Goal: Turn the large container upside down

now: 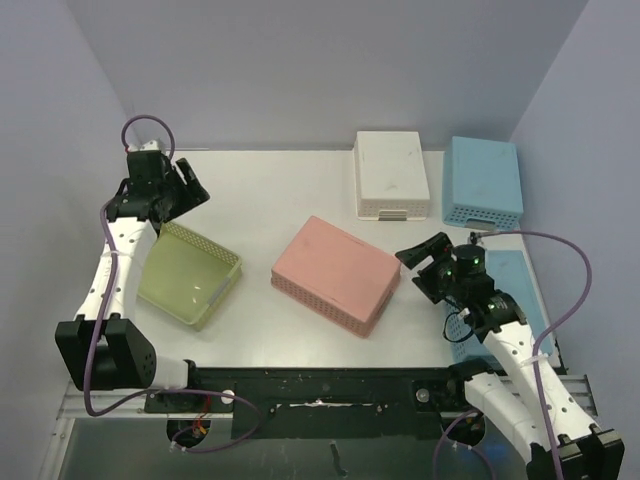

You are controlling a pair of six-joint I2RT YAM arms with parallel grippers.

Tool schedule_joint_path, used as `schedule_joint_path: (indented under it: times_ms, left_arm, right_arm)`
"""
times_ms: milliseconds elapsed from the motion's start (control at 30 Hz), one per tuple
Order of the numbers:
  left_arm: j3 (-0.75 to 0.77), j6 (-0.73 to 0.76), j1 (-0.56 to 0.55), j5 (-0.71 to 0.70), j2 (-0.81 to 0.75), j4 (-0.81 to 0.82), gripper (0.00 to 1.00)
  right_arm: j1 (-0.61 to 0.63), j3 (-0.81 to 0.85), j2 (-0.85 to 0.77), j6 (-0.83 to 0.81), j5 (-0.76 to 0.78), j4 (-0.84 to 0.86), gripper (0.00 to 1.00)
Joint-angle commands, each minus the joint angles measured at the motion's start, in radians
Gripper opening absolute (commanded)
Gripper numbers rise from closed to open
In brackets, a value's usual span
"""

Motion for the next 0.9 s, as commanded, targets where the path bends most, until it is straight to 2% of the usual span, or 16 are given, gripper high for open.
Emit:
schedule_joint_path:
  times_ms: [0,200,333,500,633,667,733,767,800,867]
  left_arm:
    - [-0.036,0.014,-0.032,-0.211,0.011,-0.017,0.64]
    - [-0.105,0.020,-0.051,-0.242,0.079,0.005,0.67]
    - [-0.137,0.001,-0.051,-0.223,0.157,0.058,0.68]
    - [-0.084,-0.006,-0.052,-0.210,0.283,0.095,0.65]
    - [-0.076,-0.038,-0.070,-0.189,0.352,0.098,0.51]
    - [-0.080,-0.043,-0.076,-0.188,0.357,0.099,0.42]
    - [-0.094,-0.058,-0.084,-0.183,0.346,0.107,0.14]
    - [-0.100,-0.061,-0.086,-0.181,0.332,0.115,0.04]
    - [-0.098,-0.062,-0.087,-0.176,0.317,0.118,0.00]
    - [-0.068,-0.055,-0.092,-0.161,0.289,0.109,0.00]
  right_arm:
    - [-0.022,0.221,0.014,-0.229,0.215,-0.274,0.83]
    - [-0.023,0.369,0.056,-0.349,0.363,-0.361,0.85]
    - [-0.024,0.364,0.052,-0.351,0.369,-0.361,0.85]
    - [-0.025,0.309,0.035,-0.308,0.332,-0.354,0.85]
    - [-0.023,0.302,0.015,-0.307,0.342,-0.359,0.85]
    - [-0.025,0.306,0.014,-0.309,0.353,-0.366,0.85]
    - [-0.026,0.313,0.013,-0.315,0.372,-0.377,0.85]
    - [-0.026,0.316,0.014,-0.321,0.380,-0.378,0.85]
    - [-0.025,0.319,0.019,-0.326,0.382,-0.377,0.85]
    - [-0.026,0.325,0.035,-0.337,0.380,-0.368,0.85]
